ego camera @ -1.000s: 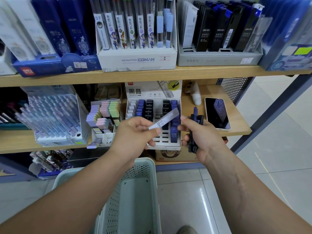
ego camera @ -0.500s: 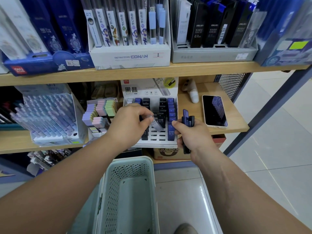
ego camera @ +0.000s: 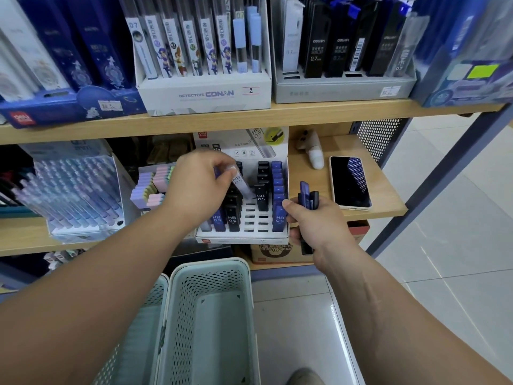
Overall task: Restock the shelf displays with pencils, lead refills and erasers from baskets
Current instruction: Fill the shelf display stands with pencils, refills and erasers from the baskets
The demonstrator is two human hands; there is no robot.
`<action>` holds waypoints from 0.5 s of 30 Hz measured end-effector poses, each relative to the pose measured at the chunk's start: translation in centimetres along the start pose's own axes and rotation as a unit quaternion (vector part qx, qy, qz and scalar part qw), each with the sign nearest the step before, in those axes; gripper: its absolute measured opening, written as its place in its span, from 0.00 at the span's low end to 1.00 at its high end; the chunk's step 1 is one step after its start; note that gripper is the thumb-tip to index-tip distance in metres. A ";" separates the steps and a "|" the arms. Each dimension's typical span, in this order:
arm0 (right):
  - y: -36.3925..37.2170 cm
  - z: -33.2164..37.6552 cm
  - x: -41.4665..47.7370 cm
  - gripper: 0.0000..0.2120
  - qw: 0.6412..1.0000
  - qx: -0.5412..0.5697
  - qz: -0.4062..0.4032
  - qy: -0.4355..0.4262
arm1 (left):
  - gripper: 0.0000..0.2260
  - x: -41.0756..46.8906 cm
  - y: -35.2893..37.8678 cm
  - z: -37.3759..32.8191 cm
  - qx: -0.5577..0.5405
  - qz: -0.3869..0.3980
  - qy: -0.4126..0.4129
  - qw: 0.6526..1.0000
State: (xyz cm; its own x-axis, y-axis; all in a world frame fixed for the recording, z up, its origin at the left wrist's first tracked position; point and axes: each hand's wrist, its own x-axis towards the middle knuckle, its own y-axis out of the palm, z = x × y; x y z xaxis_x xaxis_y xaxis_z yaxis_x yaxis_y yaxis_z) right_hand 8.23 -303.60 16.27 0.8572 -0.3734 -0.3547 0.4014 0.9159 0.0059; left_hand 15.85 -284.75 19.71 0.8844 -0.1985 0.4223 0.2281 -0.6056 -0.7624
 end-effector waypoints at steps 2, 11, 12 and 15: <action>0.0 0.0 0.0 0.10 1.000 0.002 0.001 -0.002 | 0.07 0.7 0.0 0.0 0.012 -0.006 0.003 1.000; 0.2 0.2 -0.3 0.10 1.000 -0.004 0.003 -0.007 | 0.05 2.9 2.9 1.0 0.061 0.053 -0.003 0.997; 0.2 0.2 -0.3 0.10 1.000 -0.005 0.004 -0.007 | 0.06 3.1 3.1 1.1 0.060 0.057 -0.003 0.997; 0.2 0.2 -0.2 0.09 1.000 -0.007 0.005 -0.006 | 0.05 3.6 3.3 1.3 0.040 0.052 -0.012 0.998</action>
State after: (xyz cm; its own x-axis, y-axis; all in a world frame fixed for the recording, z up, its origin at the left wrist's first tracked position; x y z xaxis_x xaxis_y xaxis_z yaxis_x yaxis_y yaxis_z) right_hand 8.20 -303.39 16.49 0.8646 -0.3663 -0.3439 0.3889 0.9213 -0.0035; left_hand 20.32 -286.46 18.05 0.9143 -0.2386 0.3274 0.1649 -0.5189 -0.8388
